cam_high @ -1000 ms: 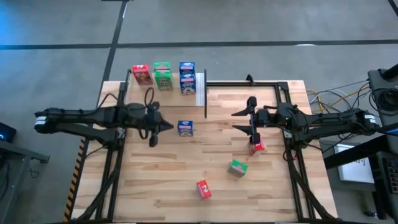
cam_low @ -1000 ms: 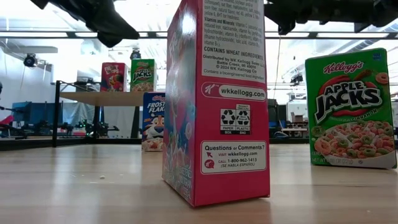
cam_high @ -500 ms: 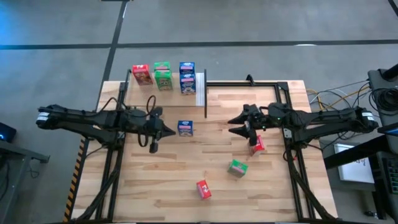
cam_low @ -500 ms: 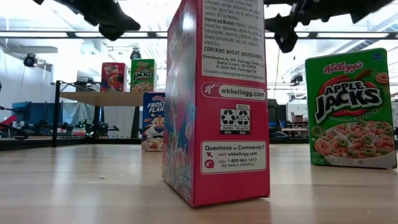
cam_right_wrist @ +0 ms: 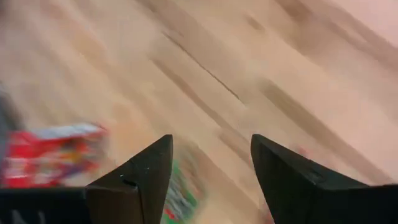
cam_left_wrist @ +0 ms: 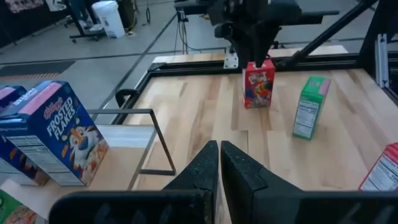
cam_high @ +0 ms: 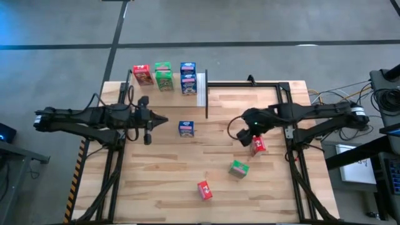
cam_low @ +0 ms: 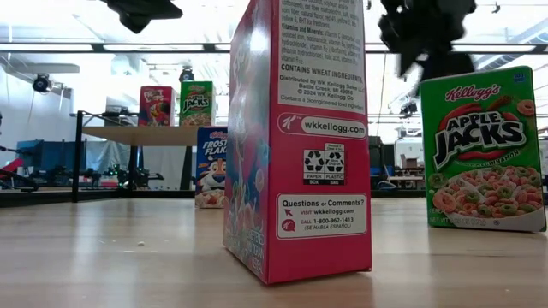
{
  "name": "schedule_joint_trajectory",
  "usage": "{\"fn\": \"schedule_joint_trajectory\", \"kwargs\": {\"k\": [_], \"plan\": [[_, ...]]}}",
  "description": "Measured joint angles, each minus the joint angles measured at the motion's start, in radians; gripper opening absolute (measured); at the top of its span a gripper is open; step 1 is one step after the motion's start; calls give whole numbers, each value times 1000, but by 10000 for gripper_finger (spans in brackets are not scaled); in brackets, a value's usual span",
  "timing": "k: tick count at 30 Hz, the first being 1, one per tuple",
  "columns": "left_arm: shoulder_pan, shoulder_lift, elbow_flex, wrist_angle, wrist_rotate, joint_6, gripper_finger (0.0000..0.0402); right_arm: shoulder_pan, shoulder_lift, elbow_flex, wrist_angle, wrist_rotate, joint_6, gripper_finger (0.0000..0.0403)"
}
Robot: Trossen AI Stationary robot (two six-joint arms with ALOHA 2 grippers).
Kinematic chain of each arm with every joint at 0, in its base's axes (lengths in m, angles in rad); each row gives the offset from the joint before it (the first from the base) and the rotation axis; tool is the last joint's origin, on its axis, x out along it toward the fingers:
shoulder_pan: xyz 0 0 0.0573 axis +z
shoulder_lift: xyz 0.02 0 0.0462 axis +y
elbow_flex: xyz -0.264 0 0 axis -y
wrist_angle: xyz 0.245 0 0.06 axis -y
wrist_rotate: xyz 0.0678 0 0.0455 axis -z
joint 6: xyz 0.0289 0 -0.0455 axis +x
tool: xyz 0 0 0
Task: Stack cereal on shelf
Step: Put the top red cereal box on the shelf aligned with the other red cereal box
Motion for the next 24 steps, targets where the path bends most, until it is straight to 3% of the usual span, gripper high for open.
{"fn": "schedule_joint_trajectory", "kwargs": {"k": [7, 15, 24], "plan": [[0, 6, -1, 1, 0, -2, 1, 2, 66, 101, -427, 59, 147, 205], [0, 30, -2, 3, 0, -2, 1, 41, 85, 52, -430, 22, 210, 213], [0, 33, -2, 3, -11, 15, 1, 97, 84, 37, -394, 35, 256, 275]]}}
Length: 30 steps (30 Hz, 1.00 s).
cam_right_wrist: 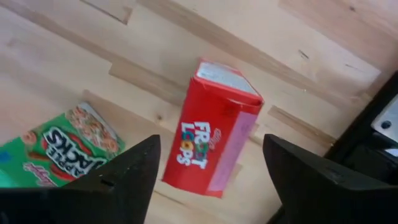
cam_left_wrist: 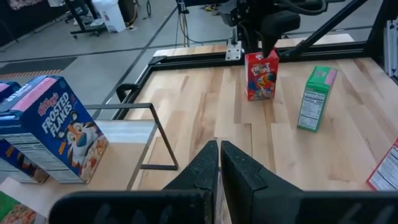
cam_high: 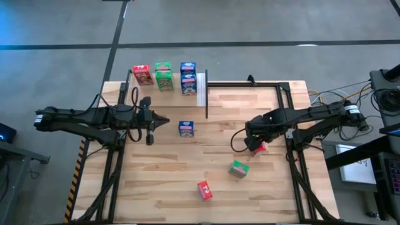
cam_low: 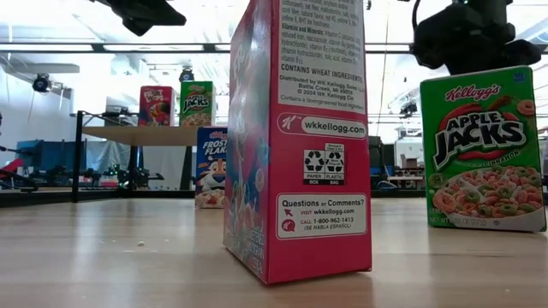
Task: Stack cereal on shelf
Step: Put the top red cereal box on the shelf aligned with the other red cereal box
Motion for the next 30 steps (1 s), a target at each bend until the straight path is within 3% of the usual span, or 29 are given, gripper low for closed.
{"fn": "schedule_joint_trajectory", "kwargs": {"k": [7, 14, 30], "plan": [[0, 0, 0, -1, -4, 6, 1, 29, 40, -5, 32, 14, 46, 301], [0, 1, 0, -3, -4, 6, 1, 36, 133, -11, 32, 16, 46, 289], [0, 1, 0, 7, -5, 6, 1, 36, 123, -9, 33, 43, 11, 180]]}}
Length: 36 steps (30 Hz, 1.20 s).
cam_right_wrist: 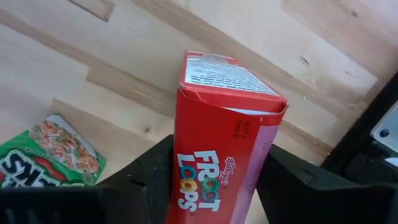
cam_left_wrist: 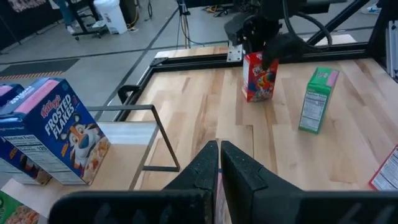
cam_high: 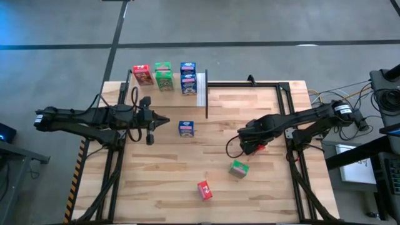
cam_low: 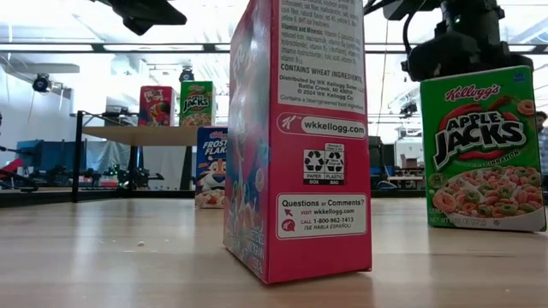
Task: Stack cereal on shelf
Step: Put the top red cereal box on the shelf aligned with the other red cereal box
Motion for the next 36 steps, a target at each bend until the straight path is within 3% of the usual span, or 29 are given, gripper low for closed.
{"fn": "schedule_joint_trajectory", "kwargs": {"k": [7, 12, 17, 21, 25, 30, 36], "plan": [[0, 3, -10, 100, 0, 3, 12, 0, -72, 47, -3, 67, -38, 176], [0, 28, -10, 128, 0, 4, 44, 0, -111, 154, 1, 225, -116, 176], [0, 73, -10, 145, 1, 2, 98, 0, -109, 264, 100, 394, -363, 176], [0, 116, -11, 177, 1, 1, 155, 0, -96, 280, 335, 397, -659, 175], [0, 156, -11, 227, 1, -1, 208, 0, -82, 268, 518, 335, -936, 174], [0, 206, -11, 299, 23, -6, 245, 0, -30, 261, 603, 327, -1115, 173], [0, 296, -11, 444, 63, 14, 251, 0, 51, 266, 658, 327, -1246, 173]]}}
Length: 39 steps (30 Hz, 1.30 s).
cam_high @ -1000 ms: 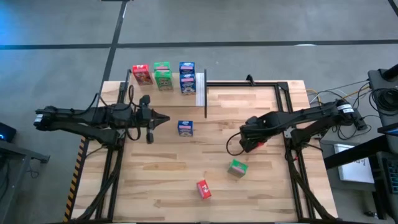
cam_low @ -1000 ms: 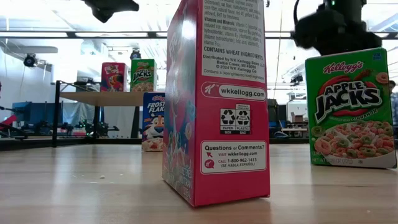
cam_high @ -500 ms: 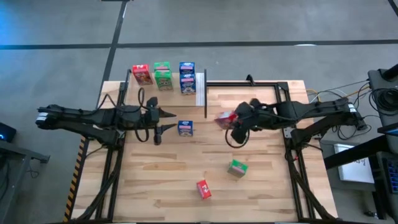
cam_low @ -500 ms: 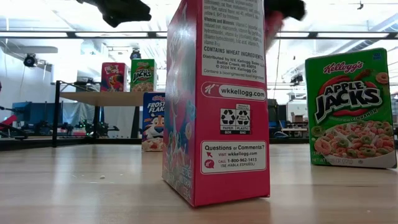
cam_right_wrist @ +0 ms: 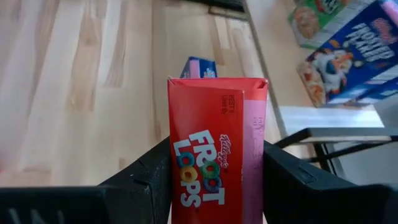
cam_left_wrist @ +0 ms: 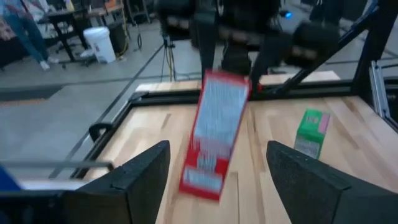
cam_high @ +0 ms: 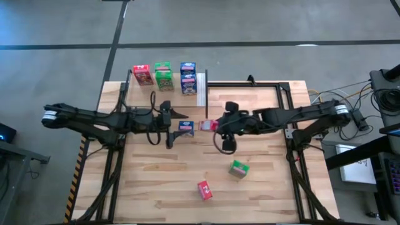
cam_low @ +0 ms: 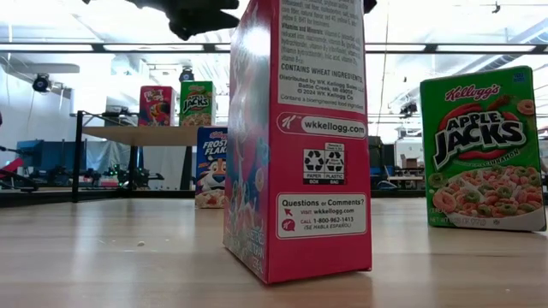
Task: Stack cereal on shelf
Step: Put the top red cereal box on the shelf aligned with the other red cereal box
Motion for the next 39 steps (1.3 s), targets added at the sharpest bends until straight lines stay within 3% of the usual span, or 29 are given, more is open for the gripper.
{"fn": "schedule_joint_trajectory", "kwargs": {"k": [11, 25, 39], "plan": [[1, 167, 0, 254, 56, 59, 251, 0, 70, 49, 5, 0, -32, 173], [14, 294, 0, 436, 72, 104, 251, 0, 69, 49, 0, 1, -32, 173], [48, 320, 0, 434, 61, 146, 251, 0, 68, 48, 1, -2, -33, 173]]}}
